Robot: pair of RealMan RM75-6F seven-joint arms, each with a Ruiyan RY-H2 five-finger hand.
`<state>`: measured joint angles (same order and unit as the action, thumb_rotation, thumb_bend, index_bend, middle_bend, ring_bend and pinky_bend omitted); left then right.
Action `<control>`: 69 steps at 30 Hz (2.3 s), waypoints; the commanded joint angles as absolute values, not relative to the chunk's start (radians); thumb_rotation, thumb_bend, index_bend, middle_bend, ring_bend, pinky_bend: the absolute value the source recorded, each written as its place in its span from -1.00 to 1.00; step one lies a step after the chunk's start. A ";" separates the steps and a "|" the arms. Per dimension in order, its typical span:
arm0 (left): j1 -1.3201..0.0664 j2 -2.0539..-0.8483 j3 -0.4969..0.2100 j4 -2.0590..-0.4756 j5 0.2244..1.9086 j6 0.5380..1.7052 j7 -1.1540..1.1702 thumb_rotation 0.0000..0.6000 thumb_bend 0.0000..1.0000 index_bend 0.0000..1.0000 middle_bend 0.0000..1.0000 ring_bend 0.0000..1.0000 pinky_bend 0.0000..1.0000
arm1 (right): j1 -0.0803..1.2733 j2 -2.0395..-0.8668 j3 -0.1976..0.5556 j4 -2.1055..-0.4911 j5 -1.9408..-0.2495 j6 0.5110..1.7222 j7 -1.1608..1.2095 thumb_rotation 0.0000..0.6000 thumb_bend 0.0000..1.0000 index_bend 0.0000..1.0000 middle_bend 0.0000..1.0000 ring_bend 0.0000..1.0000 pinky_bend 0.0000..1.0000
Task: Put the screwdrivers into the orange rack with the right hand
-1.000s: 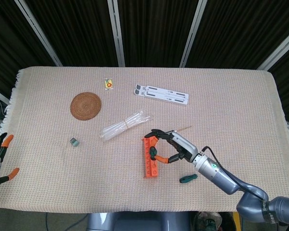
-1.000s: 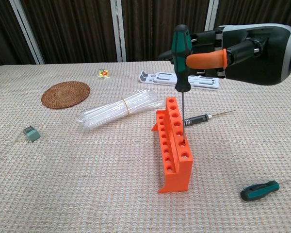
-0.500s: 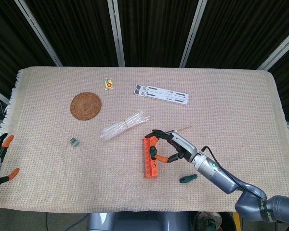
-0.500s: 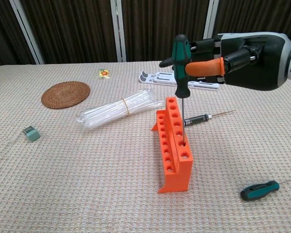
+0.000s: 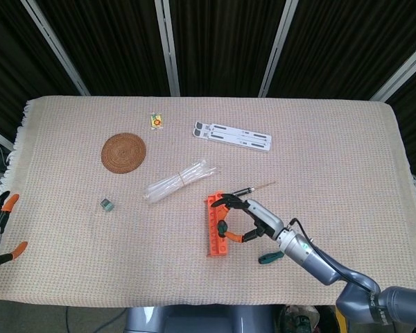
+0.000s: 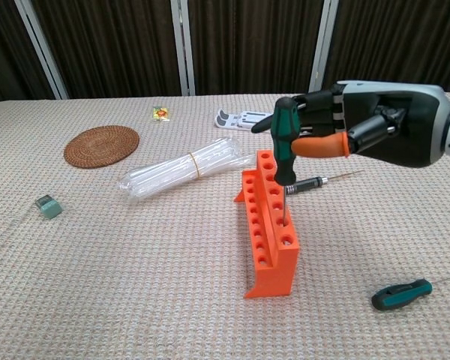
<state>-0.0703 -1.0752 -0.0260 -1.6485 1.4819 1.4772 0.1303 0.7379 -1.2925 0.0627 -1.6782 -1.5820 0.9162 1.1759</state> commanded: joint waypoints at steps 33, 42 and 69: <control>-0.064 -1.079 -0.023 -1.644 1.489 1.489 0.118 1.00 -0.60 -1.00 -1.00 -1.00 -1.00 | 0.728 -1.398 0.004 -1.586 -1.600 0.951 1.035 1.00 -0.34 -0.36 -0.77 -1.00 -1.00; -0.063 -1.080 -0.023 -1.641 1.493 1.491 0.113 1.00 -0.60 -1.00 -1.00 -1.00 -1.00 | 0.744 -1.345 0.001 -1.612 -1.626 0.957 1.053 1.00 -0.46 -0.76 -0.93 -1.00 -1.00; -0.063 -1.078 -0.025 -1.642 1.504 1.502 0.121 1.00 -0.60 -1.00 -1.00 -1.00 -1.00 | 0.708 -1.133 -0.052 -1.652 -1.483 0.832 0.305 1.00 -0.53 -0.20 -0.88 -1.00 -1.00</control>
